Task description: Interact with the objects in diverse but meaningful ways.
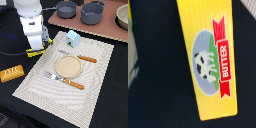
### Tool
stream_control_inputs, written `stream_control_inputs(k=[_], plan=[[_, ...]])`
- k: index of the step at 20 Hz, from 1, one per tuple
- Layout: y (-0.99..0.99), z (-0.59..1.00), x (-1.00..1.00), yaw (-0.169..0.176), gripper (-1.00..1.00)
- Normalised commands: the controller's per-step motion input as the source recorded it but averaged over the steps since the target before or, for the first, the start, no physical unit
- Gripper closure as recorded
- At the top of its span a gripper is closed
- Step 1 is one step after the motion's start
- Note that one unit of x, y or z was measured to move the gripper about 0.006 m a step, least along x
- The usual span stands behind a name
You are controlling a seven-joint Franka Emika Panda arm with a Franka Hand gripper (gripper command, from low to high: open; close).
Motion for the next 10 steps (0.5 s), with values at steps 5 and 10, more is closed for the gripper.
stream_control_inputs(k=[5,10], plan=[[-0.20,-0.19,-0.06,0.000,-1.00],[-0.14,-0.23,-0.06,0.000,-1.00]])
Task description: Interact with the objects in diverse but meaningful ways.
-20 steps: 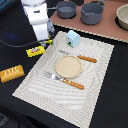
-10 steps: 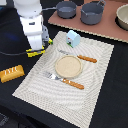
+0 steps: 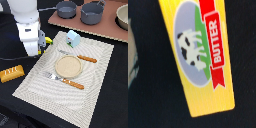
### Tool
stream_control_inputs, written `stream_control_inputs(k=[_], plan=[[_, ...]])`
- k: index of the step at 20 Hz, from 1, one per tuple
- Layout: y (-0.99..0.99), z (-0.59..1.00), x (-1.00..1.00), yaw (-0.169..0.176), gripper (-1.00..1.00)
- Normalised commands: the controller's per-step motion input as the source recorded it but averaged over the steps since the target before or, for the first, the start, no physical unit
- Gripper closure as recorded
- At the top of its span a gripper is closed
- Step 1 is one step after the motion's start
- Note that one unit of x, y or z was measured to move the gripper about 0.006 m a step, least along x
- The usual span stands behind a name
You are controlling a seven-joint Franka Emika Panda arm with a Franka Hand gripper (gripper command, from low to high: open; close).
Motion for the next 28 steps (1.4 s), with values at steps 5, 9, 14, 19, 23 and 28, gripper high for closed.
stream_control_inputs(k=[5,9,14,19,23,28], plan=[[-0.10,-0.20,-0.03,0.003,-1.00],[-0.11,-0.17,0.00,0.006,1.00],[-0.15,-0.14,0.00,0.005,1.00],[-0.13,-0.12,0.00,0.002,1.00],[-0.12,-0.09,0.00,0.001,1.00],[-0.11,-0.09,0.00,0.005,1.00]])
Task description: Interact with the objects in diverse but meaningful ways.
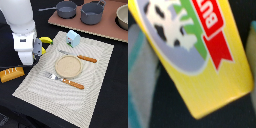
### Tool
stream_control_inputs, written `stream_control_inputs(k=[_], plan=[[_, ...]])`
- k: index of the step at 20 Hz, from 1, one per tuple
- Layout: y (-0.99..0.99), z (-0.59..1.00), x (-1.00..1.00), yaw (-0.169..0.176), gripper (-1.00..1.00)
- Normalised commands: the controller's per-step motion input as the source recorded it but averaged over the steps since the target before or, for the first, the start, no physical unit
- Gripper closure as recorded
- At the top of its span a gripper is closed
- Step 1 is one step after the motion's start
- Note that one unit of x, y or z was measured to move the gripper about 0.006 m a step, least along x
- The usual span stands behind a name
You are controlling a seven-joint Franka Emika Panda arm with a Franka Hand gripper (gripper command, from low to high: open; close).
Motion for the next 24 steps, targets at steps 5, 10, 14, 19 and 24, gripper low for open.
stream_control_inputs(k=[5,10,14,19,24], plan=[[0.00,0.28,-0.02,0.074,1.00],[0.30,0.97,-0.12,0.151,1.00],[0.28,1.00,-0.20,0.140,1.00],[-0.03,0.88,0.17,0.069,1.00],[-0.35,0.65,0.50,0.033,1.00]])
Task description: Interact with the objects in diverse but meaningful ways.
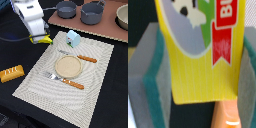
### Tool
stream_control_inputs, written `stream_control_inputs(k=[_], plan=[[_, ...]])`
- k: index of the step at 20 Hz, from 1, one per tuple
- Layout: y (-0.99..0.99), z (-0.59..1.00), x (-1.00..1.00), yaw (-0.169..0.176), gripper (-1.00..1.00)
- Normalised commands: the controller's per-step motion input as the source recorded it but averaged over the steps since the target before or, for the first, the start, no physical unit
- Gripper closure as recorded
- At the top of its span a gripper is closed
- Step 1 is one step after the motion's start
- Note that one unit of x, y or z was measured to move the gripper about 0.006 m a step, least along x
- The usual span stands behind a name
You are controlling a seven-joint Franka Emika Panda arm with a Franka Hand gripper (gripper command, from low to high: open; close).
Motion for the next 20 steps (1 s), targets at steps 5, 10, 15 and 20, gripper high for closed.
stream_control_inputs(k=[5,10,15,20], plan=[[-0.65,0.53,0.76,0.001,1.00],[-0.75,0.49,0.79,-0.004,1.00],[-0.75,0.45,0.76,-0.022,1.00],[-0.78,0.36,0.62,-0.031,1.00]])
